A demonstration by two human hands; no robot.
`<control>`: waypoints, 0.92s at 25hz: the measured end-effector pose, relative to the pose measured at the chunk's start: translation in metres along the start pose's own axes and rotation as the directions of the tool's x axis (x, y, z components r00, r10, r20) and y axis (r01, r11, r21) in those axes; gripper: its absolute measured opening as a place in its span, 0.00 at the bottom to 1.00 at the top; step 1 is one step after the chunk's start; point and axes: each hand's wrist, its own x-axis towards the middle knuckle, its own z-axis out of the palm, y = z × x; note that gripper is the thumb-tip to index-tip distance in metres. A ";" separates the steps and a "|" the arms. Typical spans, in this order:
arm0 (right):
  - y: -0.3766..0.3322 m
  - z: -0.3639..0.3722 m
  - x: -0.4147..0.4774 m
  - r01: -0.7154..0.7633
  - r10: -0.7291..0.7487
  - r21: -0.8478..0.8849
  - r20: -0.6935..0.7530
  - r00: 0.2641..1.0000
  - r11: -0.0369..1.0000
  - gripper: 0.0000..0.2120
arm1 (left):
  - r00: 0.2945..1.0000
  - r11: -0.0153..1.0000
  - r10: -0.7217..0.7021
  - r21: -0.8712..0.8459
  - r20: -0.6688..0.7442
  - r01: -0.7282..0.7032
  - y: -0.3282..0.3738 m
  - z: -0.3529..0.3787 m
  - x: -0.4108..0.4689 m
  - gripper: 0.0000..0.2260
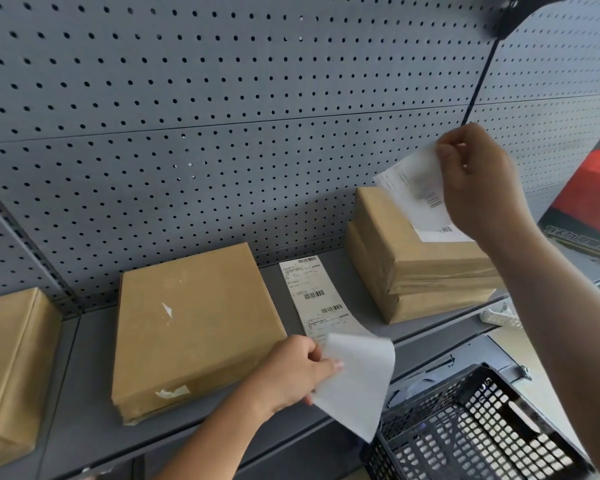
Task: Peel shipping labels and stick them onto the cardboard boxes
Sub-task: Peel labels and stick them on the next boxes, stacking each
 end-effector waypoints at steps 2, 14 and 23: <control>-0.005 0.004 -0.008 0.046 -0.047 0.020 0.011 0.999 0.999 0.08 | 1.000 0.997 -0.017 0.079 -0.003 0.017 0.001 -0.002 -0.003 0.19; -0.040 0.060 -0.102 0.377 -0.396 0.122 0.248 0.884 0.918 0.04 | 0.975 0.494 0.117 -0.840 -0.190 -0.223 0.047 -0.065 -0.017 0.22; -0.040 0.076 -0.110 0.188 -0.415 0.424 0.541 0.732 0.886 0.17 | 0.943 0.528 0.018 -0.798 -0.331 -0.290 0.030 -0.086 -0.026 0.11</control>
